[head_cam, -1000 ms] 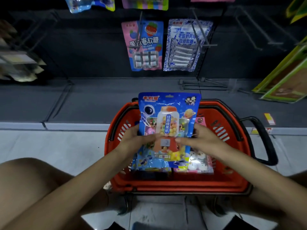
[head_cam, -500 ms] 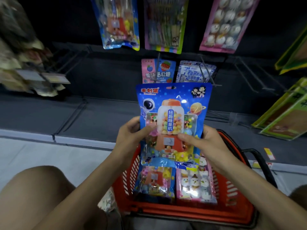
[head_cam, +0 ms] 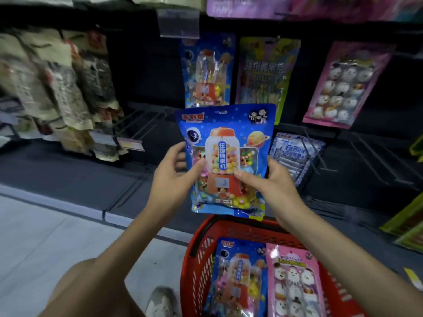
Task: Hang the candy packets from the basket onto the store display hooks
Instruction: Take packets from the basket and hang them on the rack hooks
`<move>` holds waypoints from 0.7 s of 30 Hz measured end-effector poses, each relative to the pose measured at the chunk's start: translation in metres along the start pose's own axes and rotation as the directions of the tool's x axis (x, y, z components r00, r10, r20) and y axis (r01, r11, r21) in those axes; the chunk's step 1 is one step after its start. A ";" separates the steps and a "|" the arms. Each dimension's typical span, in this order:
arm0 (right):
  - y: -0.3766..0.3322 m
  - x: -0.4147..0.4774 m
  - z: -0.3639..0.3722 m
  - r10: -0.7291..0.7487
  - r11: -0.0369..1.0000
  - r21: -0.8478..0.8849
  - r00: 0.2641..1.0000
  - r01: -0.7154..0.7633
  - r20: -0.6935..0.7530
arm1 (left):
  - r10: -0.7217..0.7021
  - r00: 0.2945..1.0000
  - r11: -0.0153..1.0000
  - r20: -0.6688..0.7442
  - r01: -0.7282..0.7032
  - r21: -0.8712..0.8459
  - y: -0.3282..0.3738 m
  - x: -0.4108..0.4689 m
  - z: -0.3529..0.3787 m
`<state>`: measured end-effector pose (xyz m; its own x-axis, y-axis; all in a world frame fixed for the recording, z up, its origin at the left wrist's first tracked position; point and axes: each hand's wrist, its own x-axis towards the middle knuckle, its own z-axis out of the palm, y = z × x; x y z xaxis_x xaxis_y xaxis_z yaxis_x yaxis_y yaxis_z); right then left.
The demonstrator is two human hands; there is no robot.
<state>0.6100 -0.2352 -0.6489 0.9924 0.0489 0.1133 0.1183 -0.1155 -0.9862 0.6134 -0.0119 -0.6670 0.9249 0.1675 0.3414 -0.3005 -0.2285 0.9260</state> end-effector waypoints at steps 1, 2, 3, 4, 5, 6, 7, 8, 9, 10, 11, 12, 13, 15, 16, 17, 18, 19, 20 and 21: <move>-0.005 0.006 0.005 -0.014 1.000 0.013 1.000 0.014 -0.001 | 0.030 1.000 0.999 0.003 -0.030 0.026 0.004 0.007 -0.007; -0.008 0.013 0.010 -0.032 0.999 0.031 0.999 0.032 -0.004 | 0.057 0.998 0.997 0.001 -0.057 0.054 0.008 0.015 -0.014; -0.013 0.019 0.015 -0.043 0.998 0.044 0.999 0.043 -0.008 | 0.086 0.996 0.992 -0.012 -0.084 0.090 0.012 0.024 -0.022; -0.016 0.025 0.020 -0.057 0.997 0.053 0.998 0.057 -0.009 | 0.125 0.992 0.982 -0.029 -0.120 0.144 0.016 0.035 -0.030; -0.019 0.031 0.024 -0.074 0.996 0.058 0.997 0.074 -0.009 | 0.181 0.982 0.960 -0.047 -0.167 0.225 0.020 0.046 -0.038; -0.022 0.036 0.027 -0.089 0.994 0.058 0.996 0.090 -0.015 | 0.250 0.967 0.920 -0.055 -0.220 0.324 0.024 0.058 -0.046; -0.025 0.040 0.030 -0.100 0.993 0.054 0.995 0.100 -0.016 | 0.321 0.946 0.860 -0.052 -0.268 0.433 0.030 0.069 -0.054; -0.027 0.045 0.033 -0.106 0.993 0.047 0.994 0.107 -0.022 | 0.380 0.924 0.791 -0.043 -0.300 0.533 0.035 0.080 -0.060; -0.029 0.048 0.035 -0.112 0.993 0.043 0.993 0.113 -0.027 | 0.426 0.904 0.720 -0.033 -0.316 0.617 0.042 0.090 -0.066; -0.030 0.051 0.037 -0.114 0.993 0.039 0.993 0.116 -0.035 | 0.468 0.884 0.650 -0.025 -0.325 0.687 0.049 0.099 -0.071; -0.031 0.054 0.040 -0.114 0.992 0.041 0.992 0.116 -0.044 | 0.508 0.861 0.581 -0.015 -0.329 0.744 0.057 0.108 -0.074; -0.031 0.058 0.042 -0.116 0.992 0.045 0.992 0.119 -0.049 | 0.551 0.835 0.515 -0.001 -0.338 0.788 0.064 0.117 -0.077; -0.031 0.060 0.044 -0.115 0.992 0.050 0.992 0.117 -0.053 | 0.590 0.807 0.456 0.019 -0.352 0.817 0.072 0.125 -0.080; -0.031 0.066 0.047 -0.121 0.991 0.054 0.990 0.124 -0.067 | 0.648 0.758 0.350 0.078 -0.387 0.853 0.084 0.141 -0.082; -0.030 0.068 0.048 -0.120 0.991 0.046 0.990 0.124 -0.075 | 0.665 0.738 0.292 0.116 -0.400 0.869 0.088 0.149 -0.082; -0.030 0.070 0.049 -0.117 0.992 0.036 0.990 0.120 -0.084 | 0.676 0.720 0.231 0.154 -0.406 0.884 0.091 0.156 -0.080; -0.028 0.072 0.050 -0.116 0.992 0.027 0.989 0.119 -0.094 | 0.682 0.705 0.173 0.192 -0.411 0.895 0.093 0.162 -0.078; -0.027 0.074 0.051 -0.111 0.993 0.023 0.988 0.114 -0.107 | 0.683 0.695 0.124 0.224 -0.413 0.902 0.095 0.168 -0.075; -0.026 0.076 0.051 -0.108 0.994 0.018 0.987 0.111 -0.116 | 0.684 0.685 0.084 0.249 -0.413 0.907 0.096 0.173 -0.072; -0.024 0.078 0.051 -0.110 0.994 0.015 0.986 0.113 -0.122 | 0.687 0.677 0.055 0.263 -0.410 0.910 0.097 0.178 -0.069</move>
<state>0.6824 -0.1777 -0.6226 0.9701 -0.0601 0.2351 0.2289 -0.0948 -0.9688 0.7326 0.0618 -0.5054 0.4811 -0.2962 0.8251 -0.1836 -0.9544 -0.2355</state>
